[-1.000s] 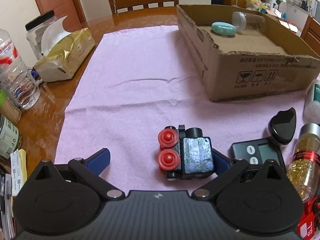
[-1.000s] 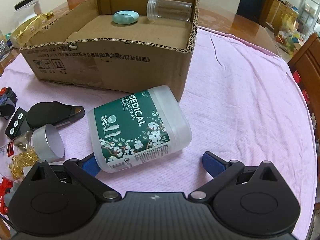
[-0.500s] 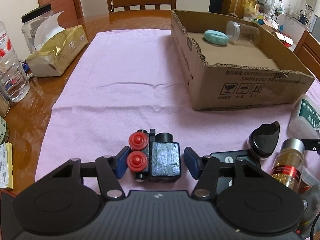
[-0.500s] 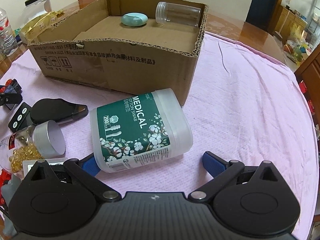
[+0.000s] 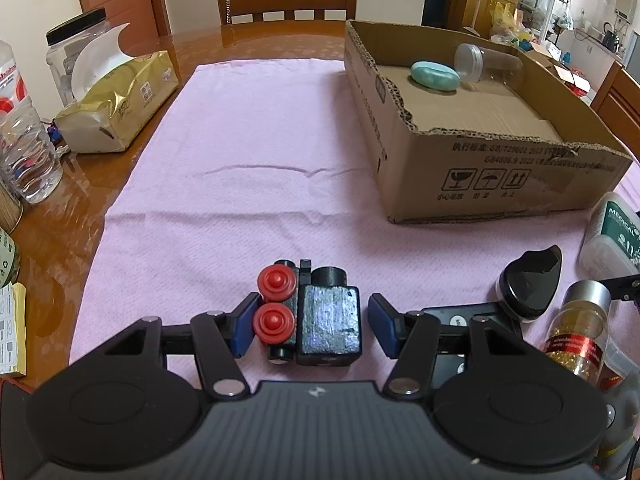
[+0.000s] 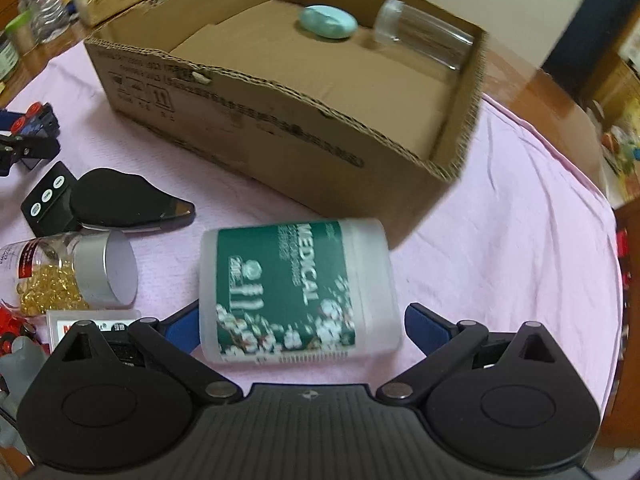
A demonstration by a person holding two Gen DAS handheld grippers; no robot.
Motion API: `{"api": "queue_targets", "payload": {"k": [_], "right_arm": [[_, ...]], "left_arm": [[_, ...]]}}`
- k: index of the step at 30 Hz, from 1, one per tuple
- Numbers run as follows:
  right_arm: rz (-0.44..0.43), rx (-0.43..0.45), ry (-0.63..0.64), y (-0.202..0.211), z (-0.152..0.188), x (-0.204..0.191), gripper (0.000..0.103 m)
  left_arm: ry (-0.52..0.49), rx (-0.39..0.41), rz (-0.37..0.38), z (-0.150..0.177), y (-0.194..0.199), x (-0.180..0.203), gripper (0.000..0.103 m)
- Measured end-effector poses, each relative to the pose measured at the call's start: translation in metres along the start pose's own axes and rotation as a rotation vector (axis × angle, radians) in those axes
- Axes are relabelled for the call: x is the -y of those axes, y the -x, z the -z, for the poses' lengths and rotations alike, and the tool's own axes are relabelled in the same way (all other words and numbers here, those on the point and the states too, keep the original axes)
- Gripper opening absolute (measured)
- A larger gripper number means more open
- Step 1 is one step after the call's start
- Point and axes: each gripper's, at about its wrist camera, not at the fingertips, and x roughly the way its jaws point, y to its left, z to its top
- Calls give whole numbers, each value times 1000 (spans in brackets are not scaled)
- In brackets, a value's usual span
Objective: Organize rigid objects
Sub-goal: 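Close the left tool on the toy robot while the right tool grasps the swab bottle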
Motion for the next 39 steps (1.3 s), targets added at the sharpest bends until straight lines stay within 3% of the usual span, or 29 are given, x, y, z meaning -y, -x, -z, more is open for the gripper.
{"api": "queue_targets", "payload": {"k": [6,13,22,29,31,32,39], "right_arm": [[-49,-32,58,-6,-18,-1,97],[-45,-44,80,-8,-31,-1,86],[19,-93,-99,-9,-26,8,86],[36,-102,-92,-8,-27,5,87],[37,-101,-99,-3,-26,3,86],[38,-102,-101,0,-26,2,86],[47,-86,-99,7,-29,0,86]], "left_arm": [[5,-6,-4,-1,0,1,57],[7,-17,-3,-3,-1,1,57],[24,-41,-16,-8,-3,1,56],[-3,-59,-18,-14,-1,1,58],[-10,-68,-1,-16,-2,0,55],[-16,-69,2,-16,-2,0,49],[-65,-93,43,-20,6,0,49]]}}
